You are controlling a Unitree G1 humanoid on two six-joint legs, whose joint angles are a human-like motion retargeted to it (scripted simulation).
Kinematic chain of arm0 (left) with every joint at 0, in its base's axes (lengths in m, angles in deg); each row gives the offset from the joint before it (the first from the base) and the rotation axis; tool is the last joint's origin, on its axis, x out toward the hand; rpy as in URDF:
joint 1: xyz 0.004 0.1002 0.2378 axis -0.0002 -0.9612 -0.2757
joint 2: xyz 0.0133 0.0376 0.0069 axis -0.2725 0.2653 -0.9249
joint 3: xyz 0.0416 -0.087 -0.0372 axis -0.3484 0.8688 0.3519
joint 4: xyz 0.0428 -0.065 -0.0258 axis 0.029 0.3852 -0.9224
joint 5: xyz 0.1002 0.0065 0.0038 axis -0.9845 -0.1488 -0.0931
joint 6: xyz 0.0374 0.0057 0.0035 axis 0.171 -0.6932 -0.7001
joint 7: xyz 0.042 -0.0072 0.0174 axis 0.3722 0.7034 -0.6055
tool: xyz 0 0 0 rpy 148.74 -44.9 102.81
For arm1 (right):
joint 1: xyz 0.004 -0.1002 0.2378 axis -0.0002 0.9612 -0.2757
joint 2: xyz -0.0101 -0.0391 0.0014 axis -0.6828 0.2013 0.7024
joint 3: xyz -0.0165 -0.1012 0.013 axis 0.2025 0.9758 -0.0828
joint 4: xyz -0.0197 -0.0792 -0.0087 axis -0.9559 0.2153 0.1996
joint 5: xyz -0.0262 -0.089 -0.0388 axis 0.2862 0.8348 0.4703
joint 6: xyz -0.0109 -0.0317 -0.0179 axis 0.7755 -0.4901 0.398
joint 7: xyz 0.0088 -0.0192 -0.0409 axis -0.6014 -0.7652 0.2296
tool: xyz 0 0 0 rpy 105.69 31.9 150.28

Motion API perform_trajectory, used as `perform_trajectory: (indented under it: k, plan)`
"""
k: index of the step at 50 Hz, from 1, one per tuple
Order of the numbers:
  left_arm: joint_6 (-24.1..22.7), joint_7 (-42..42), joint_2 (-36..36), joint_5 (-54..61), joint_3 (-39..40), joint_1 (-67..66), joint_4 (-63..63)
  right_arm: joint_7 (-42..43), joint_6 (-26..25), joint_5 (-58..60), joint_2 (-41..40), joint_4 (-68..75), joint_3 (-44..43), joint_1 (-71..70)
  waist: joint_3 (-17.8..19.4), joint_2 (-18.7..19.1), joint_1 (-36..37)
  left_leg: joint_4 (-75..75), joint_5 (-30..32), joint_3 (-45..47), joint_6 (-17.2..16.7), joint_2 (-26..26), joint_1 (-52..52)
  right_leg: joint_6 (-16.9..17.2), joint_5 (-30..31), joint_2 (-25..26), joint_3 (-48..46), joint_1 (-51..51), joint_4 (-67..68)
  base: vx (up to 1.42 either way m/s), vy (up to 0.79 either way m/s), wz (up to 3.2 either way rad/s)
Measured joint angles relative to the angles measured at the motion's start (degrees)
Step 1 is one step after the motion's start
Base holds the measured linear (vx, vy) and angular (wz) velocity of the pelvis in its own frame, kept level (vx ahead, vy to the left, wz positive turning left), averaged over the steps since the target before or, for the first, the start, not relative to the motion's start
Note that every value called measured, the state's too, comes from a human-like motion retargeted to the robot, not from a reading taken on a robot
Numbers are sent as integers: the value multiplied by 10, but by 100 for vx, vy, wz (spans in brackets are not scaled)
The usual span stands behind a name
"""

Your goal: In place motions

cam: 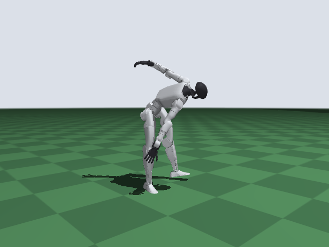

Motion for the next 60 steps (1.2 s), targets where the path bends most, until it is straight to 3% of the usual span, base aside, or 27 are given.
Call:
perform_trajectory:
  k: [3, 7, 10, 13, 21, 25, 28, 35, 40, 43, 48, 52, 57, 60]
  plan:
    - [-7, 23, 15, 51, 20, 20, 0, -7, -18, -11, -27, -1, 31, -45, 0, 0, 69, -5, 9, -6, -4, -16, -28, -1, 1, -10, -21, -15, 4, 3, -20, 83]
    - [-88, 81, 12, 161, 6, 90, 0, -23, -49, -48, -74, -13, 44, -122, 0, 0, 167, -13, 20, -22, -4, -29, -70, -1, 1, -14, -57, -37, 9, 4, -48, 61]
    - [-153, 154, -39, 216, -68, 139, 0, -49, -74, -97, -122, -30, -1, -174, 0, 0, 265, -13, 18, -12, -4, -23, -79, -3, 7, -7, -56, -46, 6, 9, -64, -26]
    - [-184, 227, -67, 202, -171, 205, 0, -93, -72, -152, -170, -67, -54, -202, 0, 0, 328, -12, 16, -16, -4, -16, -89, 0, 7, -1, -64, -49, 7, 19, -48, -12]
    - [-195, 233, -35, 136, -267, 318, 0, -80, -58, -147, -175, -82, -89, -115, 0, 0, 292, -4, 6, -38, -4, -1, -31, 5, -9, 9, -89, 24, 19, 10, -13, 6]
    - [-196, 241, -29, 134, -293, 358, 0, -73, -25, -113, -170, -74, -155, 11, 0, -7, 228, 2, -4, -43, -4, 11, 26, 9, -16, 19, -96, 85, 21, -5, -10, -2]
    - [-186, 231, -52, 99, -290, 393, 0, -60, 1, -78, -197, -61, -205, 113, 0, -60, 166, 1, -14, -28, -4, 18, 62, 13, -19, 23, -85, 111, 19, -17, 0, -29]
    - [-99, 86, -137, -13, -284, 465, -23, -30, 68, -93, -280, -33, -287, 269, 0, -197, 6, 4, -53, 10, -4, 54, 149, 12, -26, 40, -24, 145, 20, -16, 0, -77]
    - [-104, 116, -205, -46, -310, 524, -47, -30, 95, -110, -310, -23, -316, 341, 0, -272, -106, 4, -82, 44, -2, 87, 203, 11, -23, 62, 39, 139, 24, -13, -1, -118]
    - [-104, 109, -219, -69, -281, 564, -54, -30, 116, -118, -339, -23, -333, 386, 0, -300, -176, 3, -97, 72, -4, 108, 227, 14, -16, 78, 83, 124, 25, -12, 8, -135]
    - [-100, 86, -258, -74, -256, 622, -63, -88, 92, -173, -371, 44, -342, 407, 0, -341, -315, 3, -109, 110, -2, 144, 233, 12, 2, 118, 150, 72, 25, -17, 2, -141]
    - [-74, 43, -347, -104, -297, 668, -75, -156, 51, -220, -407, 100, -349, 386, 0, -383, -428, 0, -105, 140, 3, 170, 206, 6, 23, 153, 189, 9, 18, -32, 9, -151]
    - [-55, 25, -487, -129, -296, 692, -87, -202, 7, -333, -425, 116, -257, 326, 0, -461, -640, -2, -96, 171, 1, 174, 121, -2, 49, 171, 220, -110, 13, -28, 41, -86]
    - [-51, 31, -526, -154, -262, 699, -100, -159, -31, -426, -410, 116, -170, 286, 0, -513, -767, -9, -92, 191, -4, 160, 86, 2, 61, 165, 243, -166, 11, 5, 70, -32]
